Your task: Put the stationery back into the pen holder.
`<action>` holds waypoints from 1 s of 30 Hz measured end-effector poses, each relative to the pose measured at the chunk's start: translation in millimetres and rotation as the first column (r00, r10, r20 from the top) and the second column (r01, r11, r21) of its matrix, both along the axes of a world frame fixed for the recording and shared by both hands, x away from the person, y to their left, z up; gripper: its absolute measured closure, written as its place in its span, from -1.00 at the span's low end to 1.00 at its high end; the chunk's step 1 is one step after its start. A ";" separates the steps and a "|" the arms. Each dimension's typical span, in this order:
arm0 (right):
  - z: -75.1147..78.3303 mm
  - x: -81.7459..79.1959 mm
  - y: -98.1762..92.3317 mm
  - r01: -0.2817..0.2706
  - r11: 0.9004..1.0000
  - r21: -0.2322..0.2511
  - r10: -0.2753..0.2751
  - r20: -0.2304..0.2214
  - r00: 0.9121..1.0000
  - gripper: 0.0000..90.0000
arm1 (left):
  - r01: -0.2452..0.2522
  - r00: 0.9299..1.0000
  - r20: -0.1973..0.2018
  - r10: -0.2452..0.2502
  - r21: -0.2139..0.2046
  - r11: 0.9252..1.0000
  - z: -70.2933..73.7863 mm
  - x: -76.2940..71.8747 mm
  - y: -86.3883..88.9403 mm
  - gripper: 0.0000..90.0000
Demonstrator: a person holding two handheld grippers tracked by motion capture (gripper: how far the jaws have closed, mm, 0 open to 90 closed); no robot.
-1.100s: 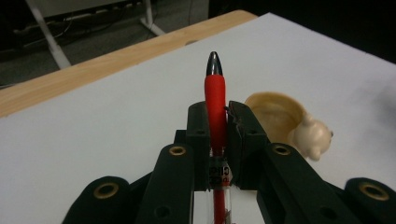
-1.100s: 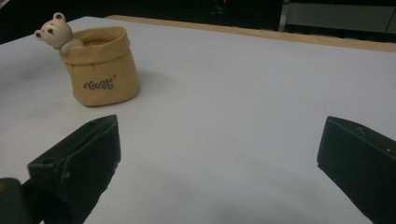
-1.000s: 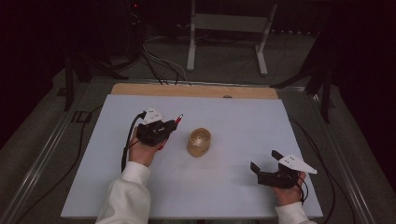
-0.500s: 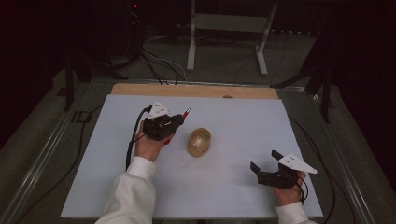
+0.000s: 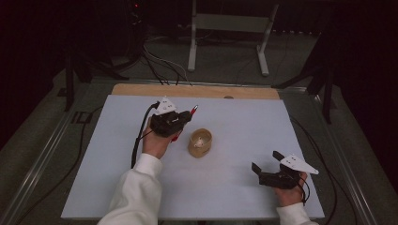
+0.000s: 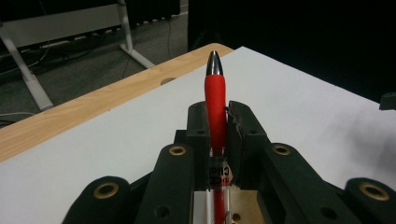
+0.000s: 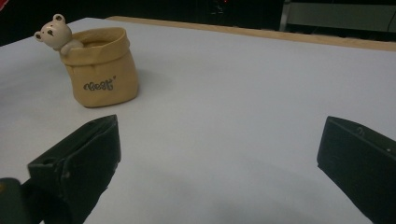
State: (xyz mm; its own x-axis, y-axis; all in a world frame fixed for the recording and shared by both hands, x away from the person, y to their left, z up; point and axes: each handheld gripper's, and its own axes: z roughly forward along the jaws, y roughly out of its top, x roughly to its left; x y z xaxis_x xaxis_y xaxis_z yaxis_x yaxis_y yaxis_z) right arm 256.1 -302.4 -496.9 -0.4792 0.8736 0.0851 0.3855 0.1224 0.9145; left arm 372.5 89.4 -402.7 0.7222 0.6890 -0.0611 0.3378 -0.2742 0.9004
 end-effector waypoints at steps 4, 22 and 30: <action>-0.1 0.1 -0.2 0.000 1.000 0.002 0.000 -0.001 1.000 -1.00 | 0.007 1.000 -0.001 -0.007 -0.003 1.000 -0.5 0.7 -3.9 0.79; -0.2 1.0 -0.6 -0.003 1.000 0.003 0.003 0.000 1.000 -1.00 | 0.052 0.999 0.011 -0.051 -0.020 0.998 -0.8 11.2 -25.6 0.79; 0.0 0.8 -0.6 -0.004 1.000 0.004 0.004 0.001 1.000 -1.00 | 0.066 0.998 0.022 -0.065 -0.029 0.997 -1.3 14.4 -37.0 0.78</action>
